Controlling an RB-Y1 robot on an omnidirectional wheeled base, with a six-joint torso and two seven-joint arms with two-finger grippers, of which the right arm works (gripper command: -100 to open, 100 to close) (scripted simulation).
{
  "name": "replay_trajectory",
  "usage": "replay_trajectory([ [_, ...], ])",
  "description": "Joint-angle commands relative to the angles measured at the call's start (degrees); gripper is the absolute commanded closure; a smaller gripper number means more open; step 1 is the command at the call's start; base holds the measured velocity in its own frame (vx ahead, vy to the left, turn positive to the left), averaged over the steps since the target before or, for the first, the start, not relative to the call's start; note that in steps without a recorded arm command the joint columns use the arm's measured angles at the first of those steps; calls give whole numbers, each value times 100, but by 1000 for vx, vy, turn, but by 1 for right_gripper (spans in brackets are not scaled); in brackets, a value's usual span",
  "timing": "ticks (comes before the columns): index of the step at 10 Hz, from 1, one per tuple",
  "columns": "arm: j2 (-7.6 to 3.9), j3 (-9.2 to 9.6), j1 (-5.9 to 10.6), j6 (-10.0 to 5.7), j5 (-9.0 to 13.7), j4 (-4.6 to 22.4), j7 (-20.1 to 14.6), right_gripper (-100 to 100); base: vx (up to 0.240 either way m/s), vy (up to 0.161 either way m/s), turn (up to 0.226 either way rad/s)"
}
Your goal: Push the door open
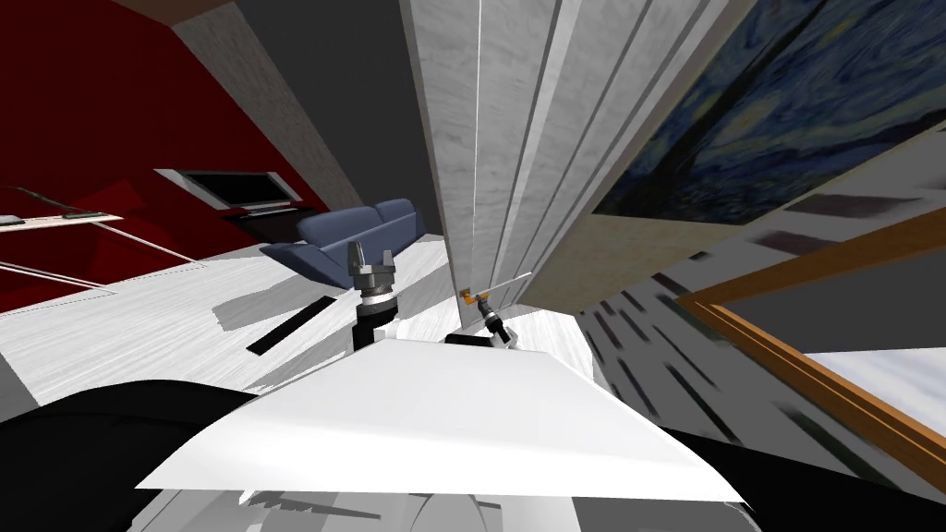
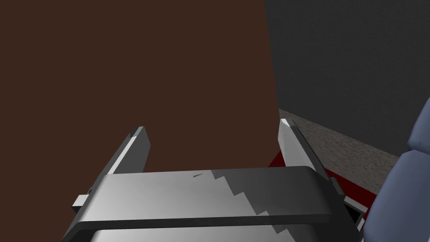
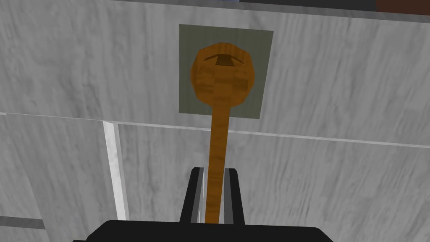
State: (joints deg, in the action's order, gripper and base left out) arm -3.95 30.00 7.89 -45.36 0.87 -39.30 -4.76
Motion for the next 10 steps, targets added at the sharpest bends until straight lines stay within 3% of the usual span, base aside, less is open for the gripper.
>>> replay_trajectory([
  [1, -68, -142, 35, 9, -18, 41, -6, 100, -140, -170, 263],
  [4, -61, -169, 53, -1, -31, 71, -8, 100, -59, -74, 54],
  [10, 65, -440, 239, -93, -165, 383, -37, 100, -111, -118, 201],
])
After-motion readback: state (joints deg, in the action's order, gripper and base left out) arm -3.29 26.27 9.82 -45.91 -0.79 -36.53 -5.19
